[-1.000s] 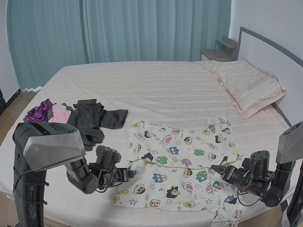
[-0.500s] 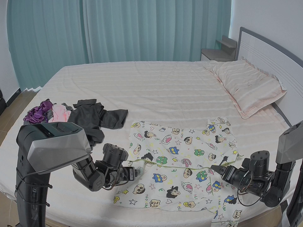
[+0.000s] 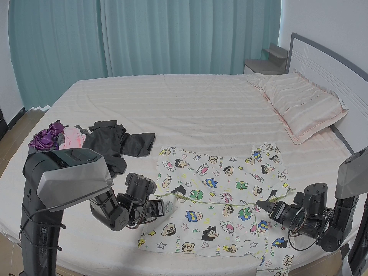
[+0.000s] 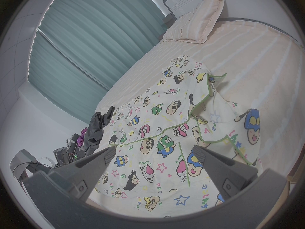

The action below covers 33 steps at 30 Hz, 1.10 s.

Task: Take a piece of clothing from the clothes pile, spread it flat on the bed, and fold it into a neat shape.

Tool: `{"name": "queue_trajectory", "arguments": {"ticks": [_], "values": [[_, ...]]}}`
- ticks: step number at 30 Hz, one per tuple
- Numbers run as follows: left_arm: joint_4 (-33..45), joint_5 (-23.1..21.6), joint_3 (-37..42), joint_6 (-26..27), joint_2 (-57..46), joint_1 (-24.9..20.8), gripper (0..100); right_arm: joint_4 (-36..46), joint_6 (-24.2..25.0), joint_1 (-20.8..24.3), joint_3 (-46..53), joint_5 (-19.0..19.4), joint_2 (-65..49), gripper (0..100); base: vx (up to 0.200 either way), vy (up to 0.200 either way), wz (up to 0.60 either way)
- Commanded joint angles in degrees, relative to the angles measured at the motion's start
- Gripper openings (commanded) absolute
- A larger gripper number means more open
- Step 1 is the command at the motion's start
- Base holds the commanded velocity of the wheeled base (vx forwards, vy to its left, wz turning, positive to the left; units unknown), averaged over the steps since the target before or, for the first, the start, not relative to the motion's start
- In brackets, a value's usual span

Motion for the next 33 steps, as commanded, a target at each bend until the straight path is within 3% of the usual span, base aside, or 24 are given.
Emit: {"name": "queue_trajectory", "arguments": {"ticks": [1, 5, 6, 26, 27, 33], "values": [[-0.1, -0.1, 0.0, -0.1, 0.0, 0.5, 0, 0.0, 0.0, 0.0, 0.0, 0.0, 0.0, 100, 0.000, 0.000, 0.00], [-0.1, -0.8, -0.1, -0.1, 0.0, 0.6, 0, 0.0, 0.0, 0.0, 0.0, 0.0, 0.1, 100, 0.000, 0.000, 0.00], [-0.1, -1.2, -0.2, -0.1, 0.0, 0.6, 100, 0.0, 0.0, 0.1, 0.0, 0.0, 0.1, 100, 0.000, 0.000, 0.00], [2.4, -2.5, -5.7, -0.3, 2.0, 0.7, 100, 0.0, 0.1, 0.1, 0.0, 0.0, 0.0, 100, 0.000, 0.000, 0.00], [3.5, -3.3, -6.3, -0.3, 2.0, 0.7, 0, 0.0, 0.1, 0.1, 0.0, 0.0, 0.0, 100, 0.000, 0.000, 0.00], [4.8, -4.1, -7.2, -1.7, 2.1, 0.6, 0, 0.0, 0.1, 0.1, 0.0, 0.0, 0.0, 100, 0.000, 0.000, 0.00]]}}
